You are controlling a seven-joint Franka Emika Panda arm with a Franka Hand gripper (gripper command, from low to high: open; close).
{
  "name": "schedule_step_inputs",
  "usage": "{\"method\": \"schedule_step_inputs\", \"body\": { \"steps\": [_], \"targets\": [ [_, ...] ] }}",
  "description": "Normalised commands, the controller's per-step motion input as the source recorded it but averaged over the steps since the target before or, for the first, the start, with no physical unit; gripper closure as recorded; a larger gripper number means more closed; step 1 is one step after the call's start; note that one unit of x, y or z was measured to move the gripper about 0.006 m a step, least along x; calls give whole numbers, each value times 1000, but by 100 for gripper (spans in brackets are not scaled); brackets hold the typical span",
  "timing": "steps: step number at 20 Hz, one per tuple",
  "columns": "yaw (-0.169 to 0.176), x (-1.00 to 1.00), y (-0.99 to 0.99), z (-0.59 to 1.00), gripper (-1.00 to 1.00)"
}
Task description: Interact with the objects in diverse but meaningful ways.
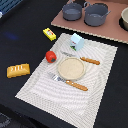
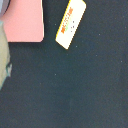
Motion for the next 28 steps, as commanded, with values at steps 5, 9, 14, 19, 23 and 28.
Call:
{"method": "schedule_step_inputs", "body": {
  "steps": [5,9,14,19,23,28],
  "targets": [
    [-28,294,-123,-136,-100],
    [-55,570,-248,-239,-100],
    [-10,479,-390,-288,-100],
    [65,594,-237,-221,-100],
    [114,464,-47,-96,-100],
    [63,635,-109,-229,-100]
  ]
}}
